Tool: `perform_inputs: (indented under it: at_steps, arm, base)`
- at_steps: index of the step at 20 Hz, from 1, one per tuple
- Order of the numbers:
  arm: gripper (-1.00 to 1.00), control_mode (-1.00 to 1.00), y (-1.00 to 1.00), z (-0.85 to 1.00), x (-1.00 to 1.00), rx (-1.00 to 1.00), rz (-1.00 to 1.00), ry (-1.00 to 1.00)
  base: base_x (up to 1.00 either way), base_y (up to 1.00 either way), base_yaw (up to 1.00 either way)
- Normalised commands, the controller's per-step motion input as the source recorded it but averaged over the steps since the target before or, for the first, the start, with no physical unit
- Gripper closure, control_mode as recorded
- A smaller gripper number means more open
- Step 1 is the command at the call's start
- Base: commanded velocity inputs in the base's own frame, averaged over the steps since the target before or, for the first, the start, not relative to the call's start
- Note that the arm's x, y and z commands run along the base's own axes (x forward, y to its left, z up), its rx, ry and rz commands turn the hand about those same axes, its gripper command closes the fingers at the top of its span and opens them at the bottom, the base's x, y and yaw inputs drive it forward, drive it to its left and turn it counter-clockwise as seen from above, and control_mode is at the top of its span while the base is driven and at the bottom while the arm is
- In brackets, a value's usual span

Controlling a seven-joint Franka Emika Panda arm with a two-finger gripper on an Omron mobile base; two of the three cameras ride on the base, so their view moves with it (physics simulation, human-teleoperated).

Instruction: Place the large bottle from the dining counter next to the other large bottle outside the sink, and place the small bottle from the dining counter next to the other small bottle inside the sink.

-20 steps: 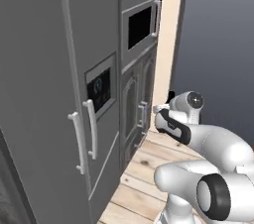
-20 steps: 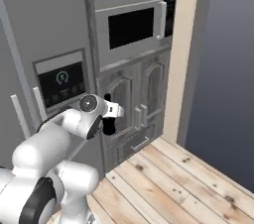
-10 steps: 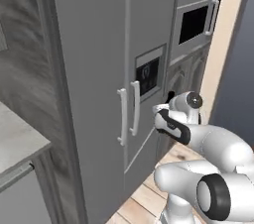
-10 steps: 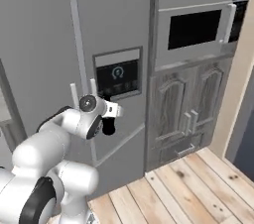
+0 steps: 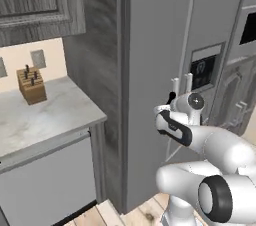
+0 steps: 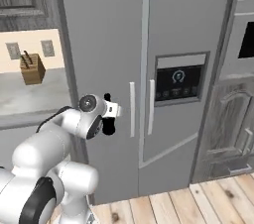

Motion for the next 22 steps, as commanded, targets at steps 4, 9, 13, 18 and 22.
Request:
perform_inputs:
  at_steps: [4,9,13,18,22]
  arm:
    - [1.0,1.0,0.0,0.0,0.0,0.0,0.0,0.0]
    - [1.0,1.0,0.0,0.0,0.0,0.0,0.0,0.0]
    - [1.0,1.0,0.0,0.0,0.0,0.0,0.0,0.0]
    - [1.0,1.0,0.0,0.0,0.0,0.0,0.0,0.0]
    - [1.0,1.0,0.0,0.0,0.0,0.0,0.0,0.0]
  base:
    - [-0.12,0.59,0.41]
    - [0.03,0.71,0.25]
    - [0.28,0.8,0.12]
    - [0.43,0.84,0.08]
    - [0.39,0.85,0.1]
